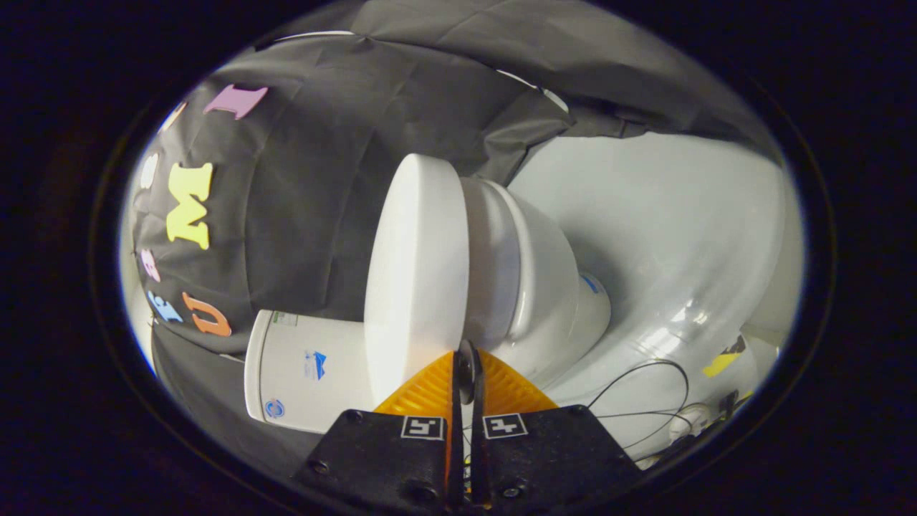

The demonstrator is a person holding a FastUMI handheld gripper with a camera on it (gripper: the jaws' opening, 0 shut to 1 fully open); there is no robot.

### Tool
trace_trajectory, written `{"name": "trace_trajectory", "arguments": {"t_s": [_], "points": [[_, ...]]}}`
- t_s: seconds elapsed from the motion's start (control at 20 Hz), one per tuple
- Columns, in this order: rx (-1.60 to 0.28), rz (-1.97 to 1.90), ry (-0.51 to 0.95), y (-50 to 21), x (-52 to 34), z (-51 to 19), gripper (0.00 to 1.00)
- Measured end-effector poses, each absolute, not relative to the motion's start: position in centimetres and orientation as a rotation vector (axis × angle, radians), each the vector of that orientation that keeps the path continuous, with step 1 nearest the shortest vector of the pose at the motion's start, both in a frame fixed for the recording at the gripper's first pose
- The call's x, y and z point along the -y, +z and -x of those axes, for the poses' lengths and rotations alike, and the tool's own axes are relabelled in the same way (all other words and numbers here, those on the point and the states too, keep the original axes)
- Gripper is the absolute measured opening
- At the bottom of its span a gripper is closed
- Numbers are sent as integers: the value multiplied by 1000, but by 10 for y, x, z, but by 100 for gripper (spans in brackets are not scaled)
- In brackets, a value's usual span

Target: Open the toilet lid.

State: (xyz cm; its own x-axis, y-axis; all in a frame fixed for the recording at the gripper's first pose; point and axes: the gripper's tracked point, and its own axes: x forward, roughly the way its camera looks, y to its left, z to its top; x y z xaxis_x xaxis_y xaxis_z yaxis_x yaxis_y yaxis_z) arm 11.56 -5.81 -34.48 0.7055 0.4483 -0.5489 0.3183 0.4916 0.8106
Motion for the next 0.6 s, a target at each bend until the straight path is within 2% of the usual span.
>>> {"name": "trace_trajectory", "arguments": {"t_s": [0.6], "points": [[-711, -954, 114, -292, 47, -116, 5]]}}
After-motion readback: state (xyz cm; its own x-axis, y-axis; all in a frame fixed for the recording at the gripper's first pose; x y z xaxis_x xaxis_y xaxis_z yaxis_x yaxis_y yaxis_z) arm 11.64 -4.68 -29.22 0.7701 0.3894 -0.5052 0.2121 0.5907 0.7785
